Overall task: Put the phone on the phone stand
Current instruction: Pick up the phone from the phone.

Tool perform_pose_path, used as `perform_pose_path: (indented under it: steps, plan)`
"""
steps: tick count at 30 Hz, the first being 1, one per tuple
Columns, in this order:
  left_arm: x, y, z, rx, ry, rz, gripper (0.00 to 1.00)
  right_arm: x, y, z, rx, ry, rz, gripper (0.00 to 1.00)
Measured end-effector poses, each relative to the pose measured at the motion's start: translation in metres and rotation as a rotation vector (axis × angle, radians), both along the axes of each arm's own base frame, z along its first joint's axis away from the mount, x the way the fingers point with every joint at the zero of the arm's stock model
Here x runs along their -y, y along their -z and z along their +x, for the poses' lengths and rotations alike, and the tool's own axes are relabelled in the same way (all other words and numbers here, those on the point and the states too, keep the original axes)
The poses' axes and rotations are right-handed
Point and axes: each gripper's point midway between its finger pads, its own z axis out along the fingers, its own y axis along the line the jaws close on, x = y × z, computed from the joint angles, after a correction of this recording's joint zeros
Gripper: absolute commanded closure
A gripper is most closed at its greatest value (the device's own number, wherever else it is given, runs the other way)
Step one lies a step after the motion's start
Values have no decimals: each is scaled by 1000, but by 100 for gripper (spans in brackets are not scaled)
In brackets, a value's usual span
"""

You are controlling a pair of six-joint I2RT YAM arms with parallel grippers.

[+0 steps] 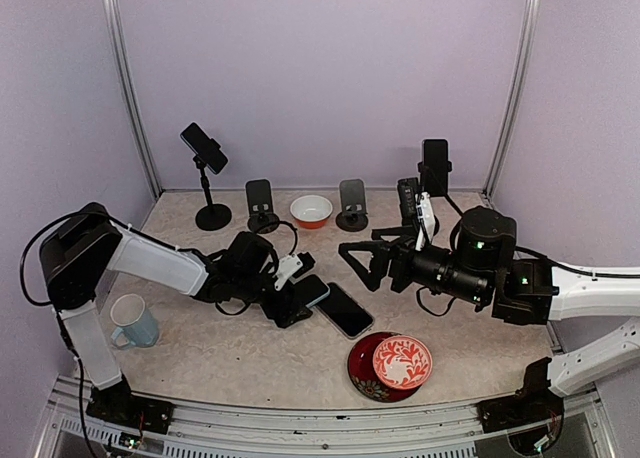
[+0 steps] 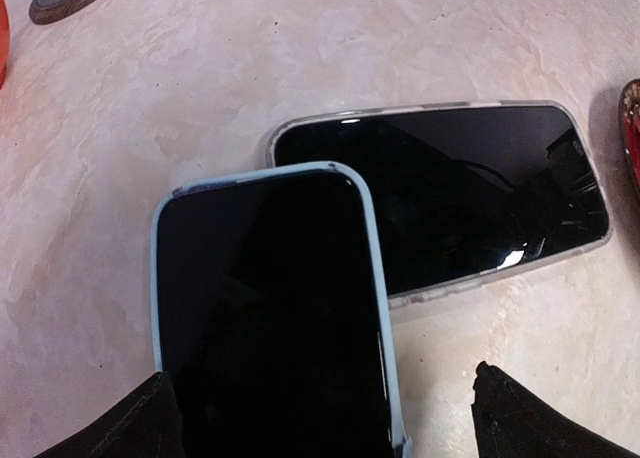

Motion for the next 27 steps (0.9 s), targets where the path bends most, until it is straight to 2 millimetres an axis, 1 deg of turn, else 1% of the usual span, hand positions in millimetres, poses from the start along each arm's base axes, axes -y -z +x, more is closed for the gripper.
perform_pose_path:
  steps: [3, 5, 7, 10, 16, 24, 27]
  plan:
    - [-5, -13, -7, 18, 3, -23, 1, 0, 0, 0, 0, 0, 0, 0]
    - [-5, -24, -5, 39, 1, -44, 1, 0, 0, 0, 0, -3, -1, 0]
    - [-2, -29, -2, 50, -1, -54, 1, -1, 0, -1, -1, -6, -1, 0]
    - [-1, -25, 2, 44, -5, -46, 1, -2, 1, -1, -2, -10, -3, 0]
    - [-7, 4, -1, -7, -17, 22, 1, -3, 2, -1, -4, -11, -7, 0]
    - [-7, 6, 7, 3, -40, 39, 1, -3, 2, -2, -10, -18, -2, 0]
    - [-12, 7, 5, 2, -53, 34, 1, -4, 2, -2, -11, -21, -1, 0]
